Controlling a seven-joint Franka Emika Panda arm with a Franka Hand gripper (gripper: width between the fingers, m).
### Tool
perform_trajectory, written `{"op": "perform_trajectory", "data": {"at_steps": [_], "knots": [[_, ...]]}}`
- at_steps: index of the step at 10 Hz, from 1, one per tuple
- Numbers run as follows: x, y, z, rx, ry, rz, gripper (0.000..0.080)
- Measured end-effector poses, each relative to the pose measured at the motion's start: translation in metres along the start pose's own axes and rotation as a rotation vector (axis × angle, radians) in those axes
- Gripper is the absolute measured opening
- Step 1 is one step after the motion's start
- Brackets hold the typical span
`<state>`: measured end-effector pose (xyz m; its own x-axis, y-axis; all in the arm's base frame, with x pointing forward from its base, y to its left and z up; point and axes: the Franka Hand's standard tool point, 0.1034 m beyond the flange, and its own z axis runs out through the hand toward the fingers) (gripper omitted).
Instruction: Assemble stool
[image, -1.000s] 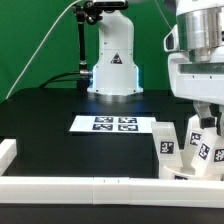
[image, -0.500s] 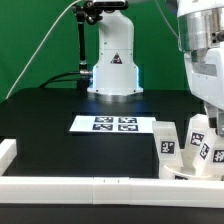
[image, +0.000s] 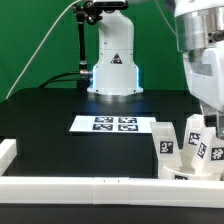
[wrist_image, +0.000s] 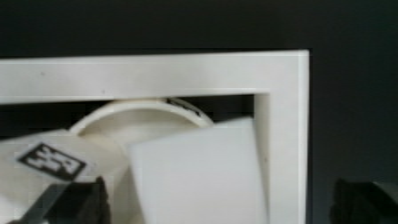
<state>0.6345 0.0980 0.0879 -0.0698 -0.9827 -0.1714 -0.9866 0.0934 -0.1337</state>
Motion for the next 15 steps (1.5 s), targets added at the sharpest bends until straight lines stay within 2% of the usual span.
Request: {"op": "perform_trajectory", "data": {"at_steps": [1, 6, 7, 8, 10, 11, 12, 13, 15], "knots": [[0.006, 0.001, 0.005, -0.002, 0.004, -0.002, 0.0648], [-0.002, 0.004, 0.009, -0.008, 0.003, -0.017, 0.0641], [-0.002, 0.004, 0.009, -0.008, 0.003, -0.009, 0.0452], [-0.002, 0.004, 0.009, -0.008, 0.003, -0.001, 0.0341], [-0.002, 0.004, 0.009, -0.004, 0.0, 0.026, 0.0341], [-0.003, 0.003, 0.01, 0.028, -0.015, 0.196, 0.0341], [-0.007, 0.004, 0.01, 0.046, -0.02, 0.324, 0.0341], [-0.015, 0.005, 0.011, 0.055, -0.024, 0.459, 0.034], [-0.023, 0.004, 0.011, 0.075, -0.019, 0.501, 0.034]]}}
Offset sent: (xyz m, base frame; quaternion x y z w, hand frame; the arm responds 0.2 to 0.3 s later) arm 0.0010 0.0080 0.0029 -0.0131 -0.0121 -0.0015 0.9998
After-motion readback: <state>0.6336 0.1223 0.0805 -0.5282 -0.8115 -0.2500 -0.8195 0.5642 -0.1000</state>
